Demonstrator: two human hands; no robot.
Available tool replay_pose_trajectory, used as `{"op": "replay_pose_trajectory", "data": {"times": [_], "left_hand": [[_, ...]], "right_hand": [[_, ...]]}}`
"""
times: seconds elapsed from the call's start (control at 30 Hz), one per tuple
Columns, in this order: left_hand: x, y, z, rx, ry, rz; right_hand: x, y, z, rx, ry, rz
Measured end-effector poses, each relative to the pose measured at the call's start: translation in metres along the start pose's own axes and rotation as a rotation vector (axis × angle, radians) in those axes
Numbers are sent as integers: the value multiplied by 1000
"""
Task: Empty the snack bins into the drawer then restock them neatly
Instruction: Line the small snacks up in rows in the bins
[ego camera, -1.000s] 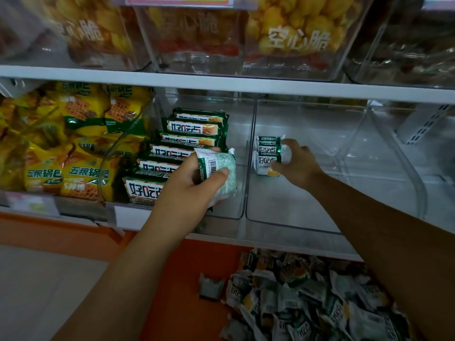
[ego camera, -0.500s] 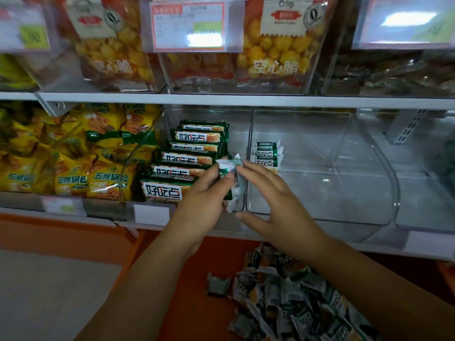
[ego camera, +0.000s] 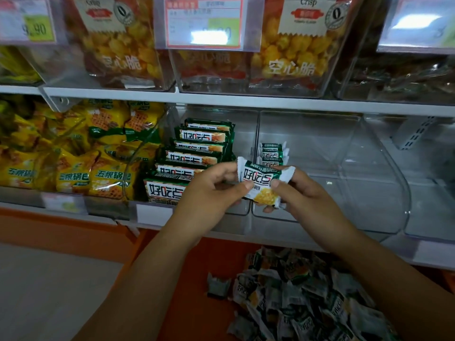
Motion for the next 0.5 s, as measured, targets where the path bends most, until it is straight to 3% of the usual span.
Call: {"op": "replay_pose_trajectory", "data": {"times": [0.17, 0.33, 0.4, 0.5], "left_hand": [[-9, 10, 4, -83, 102, -90], [-27, 16, 21, -110, 523, -66], [-34, 18, 32, -89, 618, -9], [-35, 22, 38, -91, 664, 28]], "right_hand": [[18, 8, 0, 1, -144, -31], [103, 46, -20, -14, -315, -386], [113, 65, -47, -124, -446, -334], [97, 86, -97, -291, -633, -99]]}}
Point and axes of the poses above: each hand's wrist, its own y-axis towards the middle knuckle, its own x-axis out of the back of the hand, z = x × y, the point moved 10 cm from there along y, towards the middle knuckle, and after that the axes turned 9 degrees about x, right-handed, at the moved point
